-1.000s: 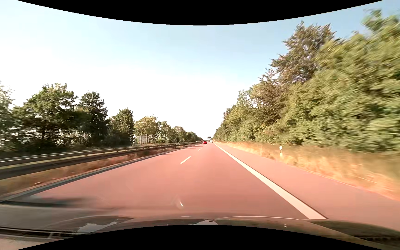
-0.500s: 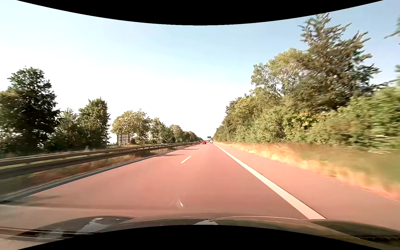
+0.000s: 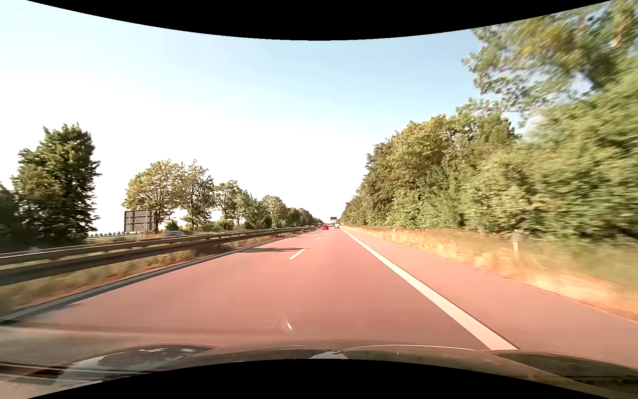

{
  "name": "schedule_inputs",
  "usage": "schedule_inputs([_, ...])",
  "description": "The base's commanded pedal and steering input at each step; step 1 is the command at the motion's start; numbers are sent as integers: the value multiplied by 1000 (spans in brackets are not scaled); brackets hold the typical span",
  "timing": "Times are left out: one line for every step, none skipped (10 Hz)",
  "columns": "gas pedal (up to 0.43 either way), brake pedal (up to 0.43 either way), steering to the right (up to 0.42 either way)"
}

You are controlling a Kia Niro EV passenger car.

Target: Follow the waypoints while adhering to traffic rules and regulations

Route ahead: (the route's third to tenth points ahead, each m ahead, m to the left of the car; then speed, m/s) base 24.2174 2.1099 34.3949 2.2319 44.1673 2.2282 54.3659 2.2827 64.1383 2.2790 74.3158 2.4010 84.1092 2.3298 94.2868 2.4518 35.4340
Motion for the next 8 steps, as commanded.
schedule_inputs([339,6,-1])
schedule_inputs([339,12,-2])
schedule_inputs([339,6,-1])
schedule_inputs([339,6,-1])
schedule_inputs([339,6,-2])
schedule_inputs([339,6,-1])
schedule_inputs([339,6,-2])
schedule_inputs([339,6,-2])
